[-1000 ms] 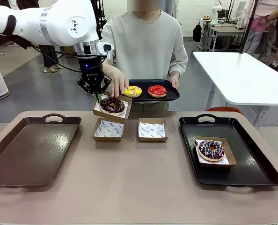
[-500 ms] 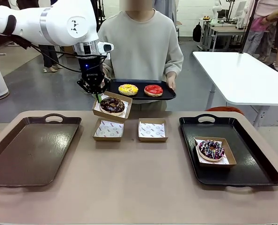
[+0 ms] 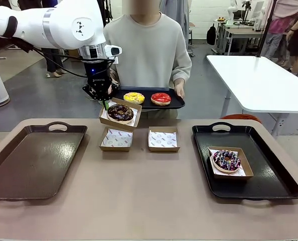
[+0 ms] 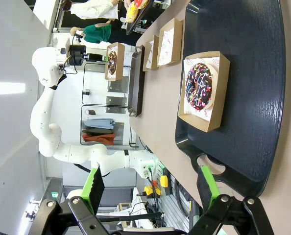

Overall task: Individually package the donuts and arrange them on the tray.
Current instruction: Place the picked Paper togo box on the Handle tray while simultaneously picking up another Paper togo box from the table with the other hand.

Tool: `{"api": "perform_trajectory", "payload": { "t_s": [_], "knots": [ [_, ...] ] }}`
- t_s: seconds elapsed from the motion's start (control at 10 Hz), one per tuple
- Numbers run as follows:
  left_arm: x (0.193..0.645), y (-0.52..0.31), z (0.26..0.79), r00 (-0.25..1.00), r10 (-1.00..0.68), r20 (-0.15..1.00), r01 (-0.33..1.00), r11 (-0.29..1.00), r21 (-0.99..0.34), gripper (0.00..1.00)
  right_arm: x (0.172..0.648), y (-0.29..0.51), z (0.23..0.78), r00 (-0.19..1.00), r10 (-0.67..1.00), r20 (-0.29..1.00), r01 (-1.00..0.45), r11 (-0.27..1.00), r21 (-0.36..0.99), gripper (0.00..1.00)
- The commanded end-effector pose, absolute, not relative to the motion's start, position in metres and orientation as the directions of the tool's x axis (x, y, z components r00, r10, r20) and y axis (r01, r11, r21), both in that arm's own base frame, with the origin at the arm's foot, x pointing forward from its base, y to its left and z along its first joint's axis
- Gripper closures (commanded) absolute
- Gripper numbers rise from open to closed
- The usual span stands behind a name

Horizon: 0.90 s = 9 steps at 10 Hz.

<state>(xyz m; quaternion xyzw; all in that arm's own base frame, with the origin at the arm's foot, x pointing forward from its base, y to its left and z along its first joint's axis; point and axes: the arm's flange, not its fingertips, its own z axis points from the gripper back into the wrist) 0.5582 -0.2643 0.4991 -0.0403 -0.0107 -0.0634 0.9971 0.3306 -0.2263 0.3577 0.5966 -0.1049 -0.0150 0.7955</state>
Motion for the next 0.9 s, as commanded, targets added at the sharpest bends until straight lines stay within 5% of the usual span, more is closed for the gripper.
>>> {"api": "perform_trajectory", "payload": {
  "t_s": [0.0, 0.3, 0.8],
  "knots": [
    [0.553, -0.261, 0.5, 0.992, -0.125, 0.025, 0.126, 0.989, -0.075, 1.0, 0.331, -0.227, 0.358, 0.977, -0.15, 0.151, -0.102, 0.288, 0.952, 0.0],
    [0.55, -0.241, 0.51, 0.98, -0.192, 0.06, 0.198, 0.974, -0.112, 0.99, 0.347, -0.2, 0.383, 0.984, -0.093, 0.152, -0.102, 0.407, 0.908, 0.0],
    [0.515, -0.147, 0.542, 0.973, -0.214, 0.092, 0.228, 0.953, -0.199, 0.99, 0.435, -0.105, 0.499, 0.999, -0.02, 0.042, -0.021, 0.604, 0.797, 0.0]
  ]
}}
